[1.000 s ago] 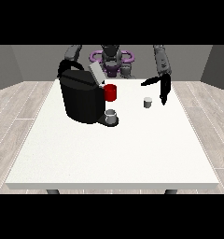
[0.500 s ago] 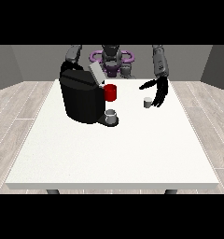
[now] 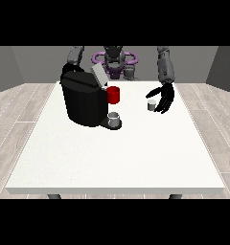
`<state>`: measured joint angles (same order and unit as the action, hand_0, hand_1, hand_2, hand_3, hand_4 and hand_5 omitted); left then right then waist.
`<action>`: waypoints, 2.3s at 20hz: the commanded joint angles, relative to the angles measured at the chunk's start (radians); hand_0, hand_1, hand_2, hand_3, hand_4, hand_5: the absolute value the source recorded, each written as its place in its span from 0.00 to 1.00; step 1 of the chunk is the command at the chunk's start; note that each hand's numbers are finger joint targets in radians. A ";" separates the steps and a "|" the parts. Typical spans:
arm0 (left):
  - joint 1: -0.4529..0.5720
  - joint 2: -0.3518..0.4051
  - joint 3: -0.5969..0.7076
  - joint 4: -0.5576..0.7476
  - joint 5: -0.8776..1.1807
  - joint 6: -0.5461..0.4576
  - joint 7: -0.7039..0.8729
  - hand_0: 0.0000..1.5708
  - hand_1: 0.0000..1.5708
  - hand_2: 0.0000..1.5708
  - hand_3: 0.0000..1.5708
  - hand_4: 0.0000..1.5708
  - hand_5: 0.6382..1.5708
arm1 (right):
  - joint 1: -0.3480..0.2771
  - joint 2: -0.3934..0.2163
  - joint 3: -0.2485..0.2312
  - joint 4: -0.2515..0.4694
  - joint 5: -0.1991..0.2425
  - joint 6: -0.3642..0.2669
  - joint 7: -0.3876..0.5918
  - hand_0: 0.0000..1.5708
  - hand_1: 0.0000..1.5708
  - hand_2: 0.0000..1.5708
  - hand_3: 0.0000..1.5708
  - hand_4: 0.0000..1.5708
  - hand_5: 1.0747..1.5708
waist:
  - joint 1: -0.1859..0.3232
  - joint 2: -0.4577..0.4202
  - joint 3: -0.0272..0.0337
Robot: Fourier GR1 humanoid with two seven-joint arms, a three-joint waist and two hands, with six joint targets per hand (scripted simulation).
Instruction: Insert the coffee pod into the coffee machine and close the lid
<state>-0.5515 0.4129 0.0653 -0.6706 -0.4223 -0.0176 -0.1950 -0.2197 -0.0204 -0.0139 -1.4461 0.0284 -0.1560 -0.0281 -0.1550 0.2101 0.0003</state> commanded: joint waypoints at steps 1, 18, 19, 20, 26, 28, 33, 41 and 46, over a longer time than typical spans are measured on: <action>-0.038 0.021 -0.028 0.007 -0.061 0.019 -0.006 0.41 0.41 0.50 0.34 0.00 1.00 | -0.010 -0.005 -0.023 0.062 -0.006 0.004 -0.046 0.00 0.00 0.00 0.00 0.33 1.00 | 0.017 0.005 -0.0002; -0.135 0.067 0.006 0.182 -0.168 0.165 -0.097 0.71 0.71 0.75 0.61 0.18 1.00 | -0.018 0.019 0.020 -0.029 -0.005 -0.003 -0.039 0.00 0.00 0.00 0.00 0.27 1.00 | -0.041 0.074 -0.0008; -0.119 -0.036 -0.043 0.147 -0.202 0.212 -0.044 0.75 0.75 0.82 0.75 0.26 1.00 | -0.013 0.017 -0.005 0.014 -0.014 -0.017 -0.001 0.00 0.00 0.00 0.00 0.26 1.00 | -0.027 0.011 -0.0005; -0.099 0.027 -0.014 0.147 -0.186 0.218 -0.137 0.78 0.78 0.86 0.83 0.30 1.00 | -0.011 -0.032 -0.059 0.009 -0.080 0.054 -0.039 0.00 0.00 0.00 0.00 0.25 1.00 | -0.023 0.044 -0.0005; -0.170 0.054 -0.001 0.112 -0.144 0.063 -0.190 0.92 0.92 0.92 0.88 0.40 1.00 | 0.052 0.005 -0.017 0.042 -0.050 0.032 -0.028 0.00 0.00 0.00 0.00 0.28 1.00 | -0.023 -0.028 -0.0004; -0.198 0.009 -0.044 0.077 -0.168 0.015 -0.141 0.88 0.88 0.90 0.86 0.37 1.00 | 0.004 0.010 -0.027 0.097 -0.027 -0.011 0.005 0.00 0.00 0.00 0.00 0.32 1.00 | 0.022 -0.077 -0.0001; -0.239 0.035 -0.029 0.065 -0.159 -0.055 -0.127 0.80 0.80 0.84 0.83 0.34 1.00 | 0.024 -0.011 -0.028 0.085 -0.061 0.043 0.018 0.00 0.00 0.00 0.00 0.32 1.00 | -0.008 -0.116 -0.0003; -0.353 0.058 0.005 0.052 -0.164 -0.079 -0.075 0.81 0.81 0.85 0.82 0.35 1.00 | 0.017 0.019 0.030 0.085 -0.060 0.012 -0.040 0.00 0.00 0.00 0.00 0.30 1.00 | -0.064 -0.077 -0.0004; -0.379 0.024 -0.007 0.010 -0.184 -0.065 -0.037 0.80 0.80 0.84 0.81 0.34 1.00 | -0.018 -0.041 -0.039 0.109 -0.088 0.087 -0.045 0.00 0.00 0.00 0.00 0.32 1.00 | -0.061 -0.084 -0.0002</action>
<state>-0.9176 0.4404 0.0568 -0.6494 -0.5900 -0.1065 -0.2397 -0.2314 -0.0239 -0.0420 -1.3170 -0.0365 -0.1169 -0.0864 -0.1927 0.1266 0.0003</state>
